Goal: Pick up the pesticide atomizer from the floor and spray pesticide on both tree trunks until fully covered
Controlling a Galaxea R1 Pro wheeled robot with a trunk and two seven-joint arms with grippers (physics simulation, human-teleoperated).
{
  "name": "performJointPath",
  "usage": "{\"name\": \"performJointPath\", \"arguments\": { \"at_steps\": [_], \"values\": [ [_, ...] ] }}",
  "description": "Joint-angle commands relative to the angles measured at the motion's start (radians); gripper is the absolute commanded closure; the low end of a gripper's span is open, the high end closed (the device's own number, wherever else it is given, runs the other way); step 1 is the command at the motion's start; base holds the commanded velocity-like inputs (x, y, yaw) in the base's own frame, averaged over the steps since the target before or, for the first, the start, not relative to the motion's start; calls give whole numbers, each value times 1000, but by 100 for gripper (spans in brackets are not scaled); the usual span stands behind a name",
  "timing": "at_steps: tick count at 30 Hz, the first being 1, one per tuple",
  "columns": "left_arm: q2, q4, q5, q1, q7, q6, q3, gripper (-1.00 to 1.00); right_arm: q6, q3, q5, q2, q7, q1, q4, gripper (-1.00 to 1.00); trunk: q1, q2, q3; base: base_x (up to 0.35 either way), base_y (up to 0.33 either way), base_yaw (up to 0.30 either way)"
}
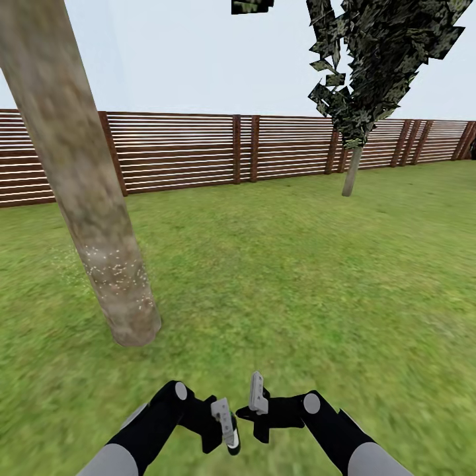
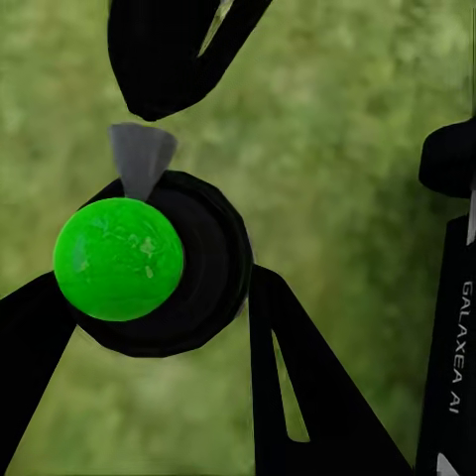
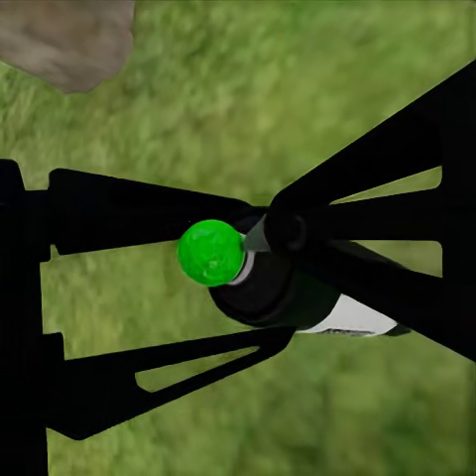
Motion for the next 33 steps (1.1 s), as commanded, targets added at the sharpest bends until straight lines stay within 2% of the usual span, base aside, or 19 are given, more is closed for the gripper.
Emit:
{"name": "performJointPath", "arguments": {
  "at_steps": [1, 15, 23, 30, 33],
  "values": [
    [0, -2, 5, 0, -5, 10, -1, 100, -5, -1, 8, 0, 0, 0, -1, 100, 0, 0, -1, 0, 0, 0],
    [0, -2, 39, 0, -5, -3, -3, 100, -5, -1, 8, 0, 0, 0, -1, 100, 0, 0, -1, 0, 0, 0],
    [-3, -1, 40, 0, -5, -7, 0, 100, -5, -1, 8, 0, 0, 0, -1, 100, 0, 0, -1, 0, 0, 0],
    [8, -2, 39, -1, -5, -8, 3, 100, -5, -1, 8, 0, 0, 0, -1, 100, 0, 0, -1, 0, 0, 0],
    [11, -2, 38, -1, -7, -9, 43, 100, -5, -2, 9, -3, 0, 0, 0, 100, 0, 0, -1, 0, 0, 0]
  ]
}}
